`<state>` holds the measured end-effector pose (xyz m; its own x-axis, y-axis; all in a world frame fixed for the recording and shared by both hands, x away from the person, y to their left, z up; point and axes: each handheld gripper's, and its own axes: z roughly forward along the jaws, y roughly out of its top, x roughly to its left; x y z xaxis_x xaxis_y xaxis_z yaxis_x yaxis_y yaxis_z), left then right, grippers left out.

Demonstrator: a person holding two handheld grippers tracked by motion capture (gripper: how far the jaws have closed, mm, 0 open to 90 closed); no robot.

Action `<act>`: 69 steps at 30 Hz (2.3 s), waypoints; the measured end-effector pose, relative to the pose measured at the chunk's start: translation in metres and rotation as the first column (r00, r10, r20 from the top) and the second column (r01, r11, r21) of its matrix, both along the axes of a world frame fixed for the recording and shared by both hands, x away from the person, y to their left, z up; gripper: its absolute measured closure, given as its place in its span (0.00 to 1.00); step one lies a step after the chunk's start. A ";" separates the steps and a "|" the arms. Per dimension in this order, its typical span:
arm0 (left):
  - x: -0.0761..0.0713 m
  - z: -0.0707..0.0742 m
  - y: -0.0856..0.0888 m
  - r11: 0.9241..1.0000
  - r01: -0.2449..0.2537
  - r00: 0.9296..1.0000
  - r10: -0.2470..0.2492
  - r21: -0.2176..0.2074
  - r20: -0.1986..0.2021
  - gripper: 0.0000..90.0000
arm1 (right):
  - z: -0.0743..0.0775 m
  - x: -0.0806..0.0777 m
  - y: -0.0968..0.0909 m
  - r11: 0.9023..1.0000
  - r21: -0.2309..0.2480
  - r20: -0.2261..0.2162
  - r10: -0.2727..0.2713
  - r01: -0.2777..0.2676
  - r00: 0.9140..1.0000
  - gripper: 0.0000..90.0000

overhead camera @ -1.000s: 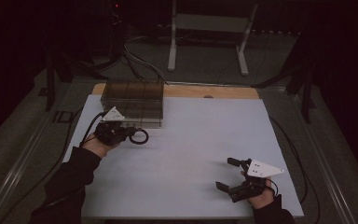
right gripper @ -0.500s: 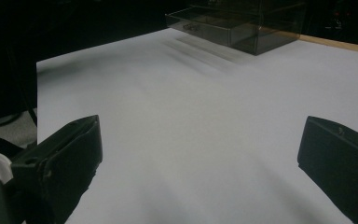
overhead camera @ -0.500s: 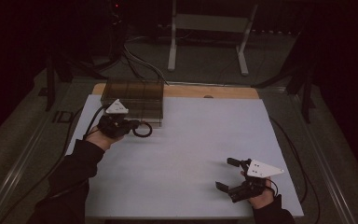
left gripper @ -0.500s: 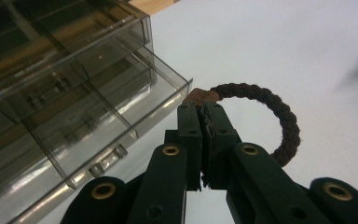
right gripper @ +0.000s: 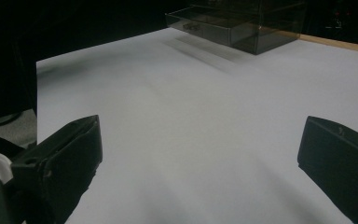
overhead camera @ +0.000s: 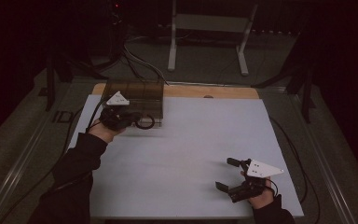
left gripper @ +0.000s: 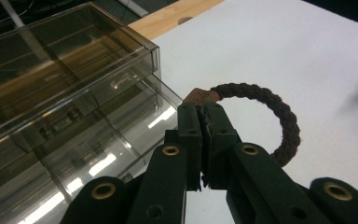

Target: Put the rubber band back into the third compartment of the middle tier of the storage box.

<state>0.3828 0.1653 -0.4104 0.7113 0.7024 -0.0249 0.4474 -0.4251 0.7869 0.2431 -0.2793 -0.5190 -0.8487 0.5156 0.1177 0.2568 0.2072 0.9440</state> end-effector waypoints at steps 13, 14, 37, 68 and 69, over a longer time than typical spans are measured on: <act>0.019 -0.010 -0.009 1.000 -0.015 1.000 0.015 -0.024 0.005 0.98 | 0.000 0.000 -0.001 1.000 0.004 -0.006 0.000 0.000 1.000 0.00; 0.021 -0.011 -0.010 0.999 -0.014 1.000 0.014 -0.033 0.001 0.98 | 0.000 0.000 -0.001 1.000 0.002 -0.004 0.002 -0.002 1.000 0.00; 0.051 -0.055 -0.011 0.993 -0.109 0.994 0.108 -0.047 -0.027 0.98 | 0.000 -0.001 0.000 1.000 -0.001 0.000 0.005 -0.005 1.000 0.00; 0.072 -0.076 -0.021 0.985 -0.170 0.985 0.171 0.040 -0.031 0.98 | 0.000 -0.001 0.000 1.000 0.001 -0.007 0.010 -0.010 1.000 0.00; 0.072 -0.076 -0.020 0.986 -0.166 0.985 0.167 0.027 -0.045 0.98 | 0.000 0.000 0.000 1.000 0.003 -0.007 0.009 -0.009 1.000 0.00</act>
